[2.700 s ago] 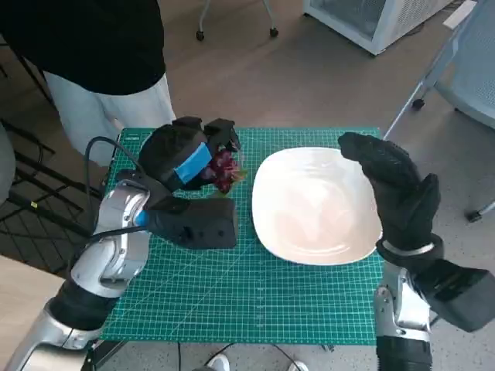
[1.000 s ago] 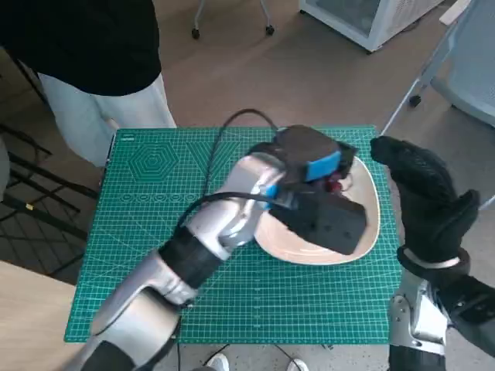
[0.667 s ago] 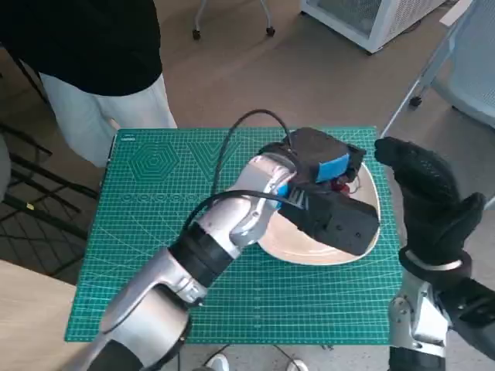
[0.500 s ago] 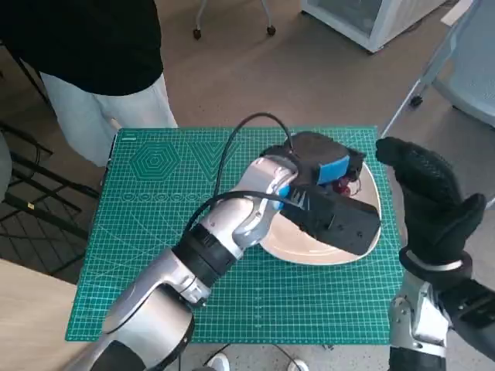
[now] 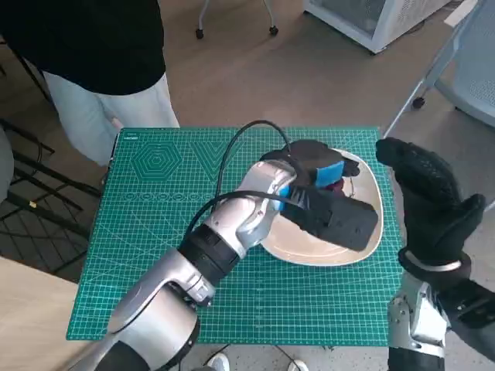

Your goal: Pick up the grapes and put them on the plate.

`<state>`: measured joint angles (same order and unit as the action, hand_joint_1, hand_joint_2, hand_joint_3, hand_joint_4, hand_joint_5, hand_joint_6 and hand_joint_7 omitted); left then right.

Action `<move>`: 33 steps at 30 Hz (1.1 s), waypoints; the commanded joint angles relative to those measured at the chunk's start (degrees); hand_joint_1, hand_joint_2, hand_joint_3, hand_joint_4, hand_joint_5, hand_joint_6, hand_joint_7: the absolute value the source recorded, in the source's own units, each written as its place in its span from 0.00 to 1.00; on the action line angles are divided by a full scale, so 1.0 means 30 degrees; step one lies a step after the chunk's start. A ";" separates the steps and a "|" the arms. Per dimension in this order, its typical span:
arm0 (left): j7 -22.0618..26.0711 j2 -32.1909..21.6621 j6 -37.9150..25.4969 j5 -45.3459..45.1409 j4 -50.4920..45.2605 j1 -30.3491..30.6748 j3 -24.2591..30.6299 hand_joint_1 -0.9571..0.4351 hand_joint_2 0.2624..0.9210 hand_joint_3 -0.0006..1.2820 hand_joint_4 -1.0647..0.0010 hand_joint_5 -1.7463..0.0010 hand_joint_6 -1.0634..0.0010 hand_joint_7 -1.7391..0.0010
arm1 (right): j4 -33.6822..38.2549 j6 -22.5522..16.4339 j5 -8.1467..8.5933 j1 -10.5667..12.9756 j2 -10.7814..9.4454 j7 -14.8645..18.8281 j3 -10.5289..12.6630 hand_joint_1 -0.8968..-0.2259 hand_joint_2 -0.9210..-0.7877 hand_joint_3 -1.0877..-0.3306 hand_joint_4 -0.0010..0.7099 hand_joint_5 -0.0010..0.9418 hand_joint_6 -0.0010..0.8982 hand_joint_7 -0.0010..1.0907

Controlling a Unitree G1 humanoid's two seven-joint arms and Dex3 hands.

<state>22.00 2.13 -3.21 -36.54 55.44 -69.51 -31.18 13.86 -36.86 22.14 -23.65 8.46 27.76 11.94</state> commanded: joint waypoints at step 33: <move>-0.3416 -0.1769 0.7835 0.4218 0.1982 0.1540 0.3654 0.31 1.00 0.11 0.89 1.00 0.79 0.99 | 0.0298 0.0022 -0.0429 0.0307 -0.0310 -0.0415 -0.0350 0.59 0.00 0.69 0.46 0.00 0.13 0.32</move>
<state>11.86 -2.48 18.66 -25.50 60.46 -65.83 -21.80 13.88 -37.05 21.10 -23.62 7.88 26.97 11.04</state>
